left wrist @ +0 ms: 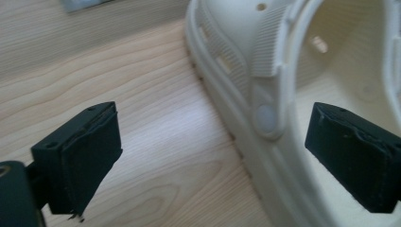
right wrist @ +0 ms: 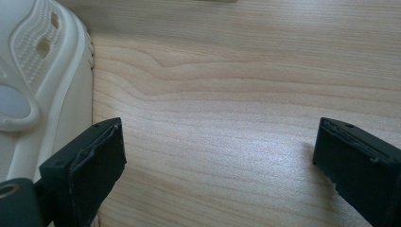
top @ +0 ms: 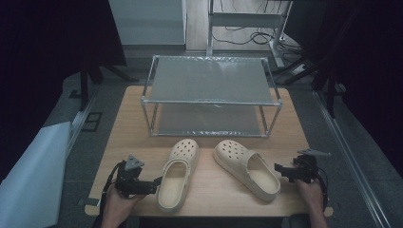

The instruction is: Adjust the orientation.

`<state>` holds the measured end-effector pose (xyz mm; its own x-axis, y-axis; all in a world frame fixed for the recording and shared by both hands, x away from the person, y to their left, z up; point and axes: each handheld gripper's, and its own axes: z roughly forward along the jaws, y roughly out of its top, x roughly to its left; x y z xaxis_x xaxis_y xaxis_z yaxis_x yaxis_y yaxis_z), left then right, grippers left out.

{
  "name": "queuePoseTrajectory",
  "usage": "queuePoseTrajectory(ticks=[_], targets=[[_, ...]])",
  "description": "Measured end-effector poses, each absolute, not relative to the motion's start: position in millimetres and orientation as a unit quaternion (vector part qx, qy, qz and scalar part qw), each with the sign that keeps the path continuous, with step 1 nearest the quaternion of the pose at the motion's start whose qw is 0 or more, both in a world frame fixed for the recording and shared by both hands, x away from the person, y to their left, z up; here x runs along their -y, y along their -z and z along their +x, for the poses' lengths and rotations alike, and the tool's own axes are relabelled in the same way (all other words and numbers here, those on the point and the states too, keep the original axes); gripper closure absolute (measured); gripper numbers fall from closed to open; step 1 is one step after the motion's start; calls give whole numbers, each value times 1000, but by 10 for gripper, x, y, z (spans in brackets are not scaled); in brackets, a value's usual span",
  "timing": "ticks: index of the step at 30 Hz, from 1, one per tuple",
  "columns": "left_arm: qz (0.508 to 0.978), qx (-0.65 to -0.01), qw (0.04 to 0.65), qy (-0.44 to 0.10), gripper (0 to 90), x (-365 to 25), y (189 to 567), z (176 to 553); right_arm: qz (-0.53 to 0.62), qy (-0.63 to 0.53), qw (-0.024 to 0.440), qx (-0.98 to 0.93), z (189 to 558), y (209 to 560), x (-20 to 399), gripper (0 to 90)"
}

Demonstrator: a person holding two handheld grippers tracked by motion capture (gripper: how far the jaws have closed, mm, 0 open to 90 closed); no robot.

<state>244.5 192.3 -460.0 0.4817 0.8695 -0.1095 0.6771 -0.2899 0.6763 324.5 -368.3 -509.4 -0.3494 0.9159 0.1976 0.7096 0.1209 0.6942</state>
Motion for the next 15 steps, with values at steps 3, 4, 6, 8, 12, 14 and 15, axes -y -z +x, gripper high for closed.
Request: queuePoseTrajectory(ticks=[3,4,6,8,12,14,15], targets=[[793,-482,345,-143,71,-1836,4572,2467,553,-366,139,-736,3243,5094,3680,33],[794,-480,345,-143,82,-1811,4567,2479,552,-366,138,-736,3244,5096,3680,33],[796,-478,343,-146,104,-1761,4563,2506,552,-365,138,-737,3246,5099,3677,34],[797,-477,339,-148,131,-1712,4568,2540,551,-365,137,-737,3246,5099,3675,35],[804,-472,329,-150,160,-1607,4595,2616,551,-365,137,-737,3246,5098,3676,37],[808,-470,322,-152,188,-1557,4619,2657,551,-366,137,-737,3246,5099,3675,39],[810,-469,318,-153,204,-1530,4633,2681,551,-365,137,-738,3246,5100,3676,40]])
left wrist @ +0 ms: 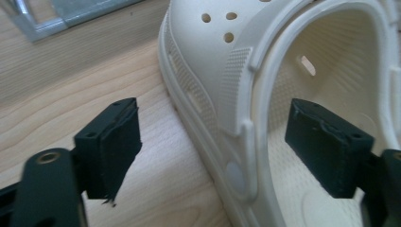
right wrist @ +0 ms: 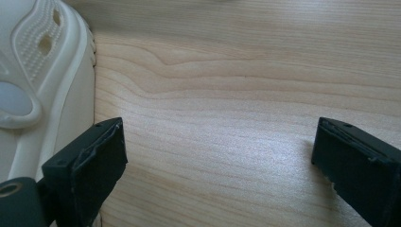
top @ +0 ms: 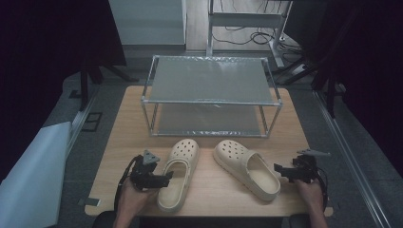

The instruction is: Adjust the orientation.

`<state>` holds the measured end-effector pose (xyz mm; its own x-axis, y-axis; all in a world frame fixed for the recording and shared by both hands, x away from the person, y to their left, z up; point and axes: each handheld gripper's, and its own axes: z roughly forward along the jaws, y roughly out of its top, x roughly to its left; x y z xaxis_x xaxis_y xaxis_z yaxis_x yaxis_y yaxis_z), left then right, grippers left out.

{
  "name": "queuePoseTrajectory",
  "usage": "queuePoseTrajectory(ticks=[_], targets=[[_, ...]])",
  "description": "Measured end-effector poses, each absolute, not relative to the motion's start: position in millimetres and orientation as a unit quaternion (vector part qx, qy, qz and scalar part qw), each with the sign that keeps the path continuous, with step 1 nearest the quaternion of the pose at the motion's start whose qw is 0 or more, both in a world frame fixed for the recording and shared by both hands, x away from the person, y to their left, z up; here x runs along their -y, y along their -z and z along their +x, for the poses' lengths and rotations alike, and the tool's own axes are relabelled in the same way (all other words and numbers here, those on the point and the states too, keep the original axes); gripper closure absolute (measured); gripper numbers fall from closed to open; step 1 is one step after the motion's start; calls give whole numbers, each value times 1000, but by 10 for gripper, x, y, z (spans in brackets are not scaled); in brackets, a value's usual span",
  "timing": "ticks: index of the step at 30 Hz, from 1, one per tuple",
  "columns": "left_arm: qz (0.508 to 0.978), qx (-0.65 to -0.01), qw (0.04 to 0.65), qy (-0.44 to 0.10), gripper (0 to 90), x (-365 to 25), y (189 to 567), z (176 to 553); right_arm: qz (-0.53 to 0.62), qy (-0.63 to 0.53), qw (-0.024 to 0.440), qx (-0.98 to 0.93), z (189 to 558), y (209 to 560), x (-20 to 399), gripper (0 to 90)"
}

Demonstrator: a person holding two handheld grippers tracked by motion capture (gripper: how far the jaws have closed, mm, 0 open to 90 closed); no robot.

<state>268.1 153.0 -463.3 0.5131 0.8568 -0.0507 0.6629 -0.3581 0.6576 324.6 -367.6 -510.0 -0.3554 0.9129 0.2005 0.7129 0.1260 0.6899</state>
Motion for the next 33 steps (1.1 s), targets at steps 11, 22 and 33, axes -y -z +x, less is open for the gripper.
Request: queuePoseTrajectory(ticks=[11,22,33], targets=[[815,-479,296,-135,475,-1403,4696,2882,548,-365,135,-741,3249,5109,3666,50],[807,-502,276,-142,735,-1454,4728,2950,550,-371,133,-736,3245,5099,3681,56],[783,-528,321,-79,768,-1702,4745,3038,549,-375,134,-735,3243,5096,3684,57]])
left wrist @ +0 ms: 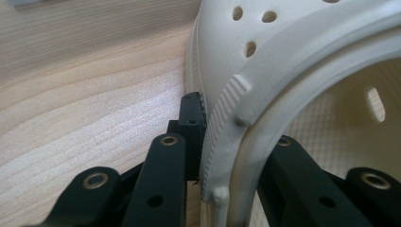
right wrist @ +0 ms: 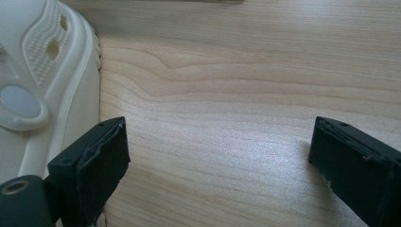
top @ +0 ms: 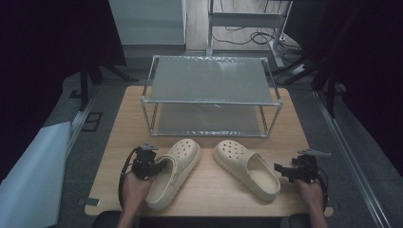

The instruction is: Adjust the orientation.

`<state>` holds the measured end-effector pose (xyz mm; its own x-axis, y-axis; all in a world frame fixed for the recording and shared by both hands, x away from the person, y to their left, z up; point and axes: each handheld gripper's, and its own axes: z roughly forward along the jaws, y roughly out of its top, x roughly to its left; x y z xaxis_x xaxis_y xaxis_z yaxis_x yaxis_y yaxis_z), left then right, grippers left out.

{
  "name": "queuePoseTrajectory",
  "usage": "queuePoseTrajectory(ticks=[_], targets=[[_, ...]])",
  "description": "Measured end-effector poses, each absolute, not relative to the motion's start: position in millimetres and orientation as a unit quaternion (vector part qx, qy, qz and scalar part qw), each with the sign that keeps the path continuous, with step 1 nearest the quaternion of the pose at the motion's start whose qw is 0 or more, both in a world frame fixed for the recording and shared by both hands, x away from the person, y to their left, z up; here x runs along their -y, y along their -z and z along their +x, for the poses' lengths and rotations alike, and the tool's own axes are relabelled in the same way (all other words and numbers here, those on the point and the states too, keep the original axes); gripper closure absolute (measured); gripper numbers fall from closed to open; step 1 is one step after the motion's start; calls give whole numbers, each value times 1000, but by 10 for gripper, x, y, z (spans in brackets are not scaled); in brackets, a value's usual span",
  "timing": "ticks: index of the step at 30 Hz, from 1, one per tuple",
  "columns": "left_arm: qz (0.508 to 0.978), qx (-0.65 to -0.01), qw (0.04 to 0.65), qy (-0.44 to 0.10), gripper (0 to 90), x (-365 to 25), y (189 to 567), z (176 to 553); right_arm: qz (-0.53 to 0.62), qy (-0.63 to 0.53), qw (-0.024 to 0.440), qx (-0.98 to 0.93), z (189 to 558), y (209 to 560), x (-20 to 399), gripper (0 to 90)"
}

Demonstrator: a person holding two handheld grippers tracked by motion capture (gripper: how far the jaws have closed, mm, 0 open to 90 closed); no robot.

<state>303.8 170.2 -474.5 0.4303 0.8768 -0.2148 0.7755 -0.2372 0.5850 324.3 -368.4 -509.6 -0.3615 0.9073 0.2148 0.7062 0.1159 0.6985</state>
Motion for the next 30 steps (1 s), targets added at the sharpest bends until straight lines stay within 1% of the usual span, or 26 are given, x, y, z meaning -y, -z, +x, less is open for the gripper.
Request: queuePoseTrajectory(ticks=[6,8,19,30], targets=[[774,-535,335,-50,771,-1772,4753,3072,550,-376,133,-734,3241,5094,3686,59],[768,-539,346,-29,772,-1813,4753,3090,550,-376,134,-734,3240,5092,3687,59],[757,-542,366,0,771,-1890,4654,3124,550,-377,132,-733,3242,5095,3691,60],[753,-526,394,30,771,-1947,4317,3138,550,-377,132,-734,3242,5094,3691,60]])
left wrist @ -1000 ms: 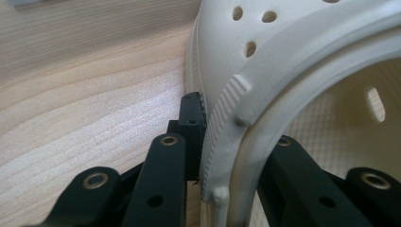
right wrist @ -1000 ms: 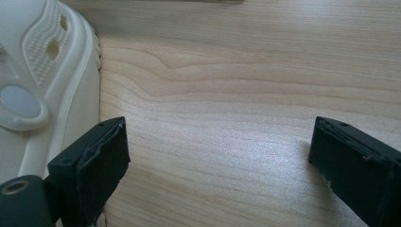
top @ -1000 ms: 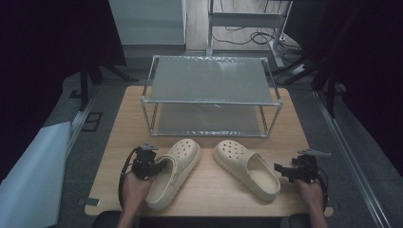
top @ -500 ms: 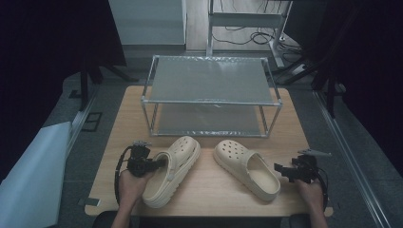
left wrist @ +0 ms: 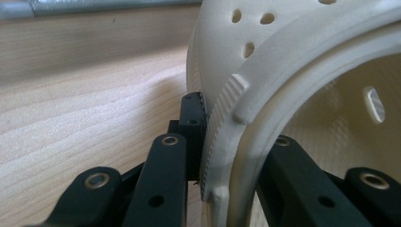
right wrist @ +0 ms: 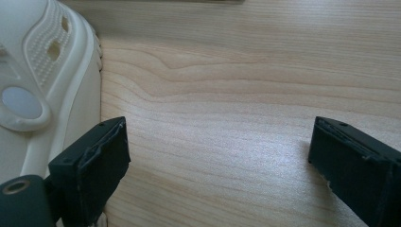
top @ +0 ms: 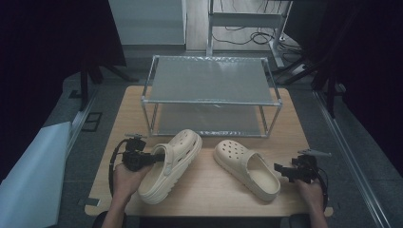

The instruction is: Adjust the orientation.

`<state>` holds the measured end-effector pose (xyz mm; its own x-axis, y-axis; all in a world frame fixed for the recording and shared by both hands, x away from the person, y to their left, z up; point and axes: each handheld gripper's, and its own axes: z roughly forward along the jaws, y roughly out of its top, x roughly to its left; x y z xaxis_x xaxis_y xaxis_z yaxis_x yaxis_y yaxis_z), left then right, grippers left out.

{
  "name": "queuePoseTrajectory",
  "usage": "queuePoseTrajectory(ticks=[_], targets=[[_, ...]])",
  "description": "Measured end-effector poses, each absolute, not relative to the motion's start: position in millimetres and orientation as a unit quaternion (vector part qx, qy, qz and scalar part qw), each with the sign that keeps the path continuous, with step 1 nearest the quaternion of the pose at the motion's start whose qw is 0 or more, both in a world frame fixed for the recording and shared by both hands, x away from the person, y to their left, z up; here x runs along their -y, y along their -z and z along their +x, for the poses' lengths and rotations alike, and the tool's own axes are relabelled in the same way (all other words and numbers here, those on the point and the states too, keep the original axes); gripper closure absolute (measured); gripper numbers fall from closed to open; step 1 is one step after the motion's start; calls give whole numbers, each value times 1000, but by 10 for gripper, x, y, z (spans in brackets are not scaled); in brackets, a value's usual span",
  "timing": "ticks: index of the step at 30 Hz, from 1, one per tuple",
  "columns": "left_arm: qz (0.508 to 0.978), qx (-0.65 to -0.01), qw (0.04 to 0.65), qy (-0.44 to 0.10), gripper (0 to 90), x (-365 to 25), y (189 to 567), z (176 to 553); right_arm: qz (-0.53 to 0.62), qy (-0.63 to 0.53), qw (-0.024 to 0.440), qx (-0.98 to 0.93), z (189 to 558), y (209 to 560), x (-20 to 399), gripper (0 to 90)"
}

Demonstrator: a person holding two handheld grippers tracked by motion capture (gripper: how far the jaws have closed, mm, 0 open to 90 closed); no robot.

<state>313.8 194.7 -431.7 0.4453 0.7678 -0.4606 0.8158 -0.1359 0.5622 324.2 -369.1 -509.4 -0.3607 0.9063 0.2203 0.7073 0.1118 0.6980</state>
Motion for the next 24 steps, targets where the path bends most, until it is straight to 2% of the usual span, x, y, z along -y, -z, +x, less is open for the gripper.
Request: queuePoseTrajectory(ticks=[24], targets=[[717,-527,449,84,771,-2075,3689,3297,551,-378,131,-733,3242,5097,3697,61]])
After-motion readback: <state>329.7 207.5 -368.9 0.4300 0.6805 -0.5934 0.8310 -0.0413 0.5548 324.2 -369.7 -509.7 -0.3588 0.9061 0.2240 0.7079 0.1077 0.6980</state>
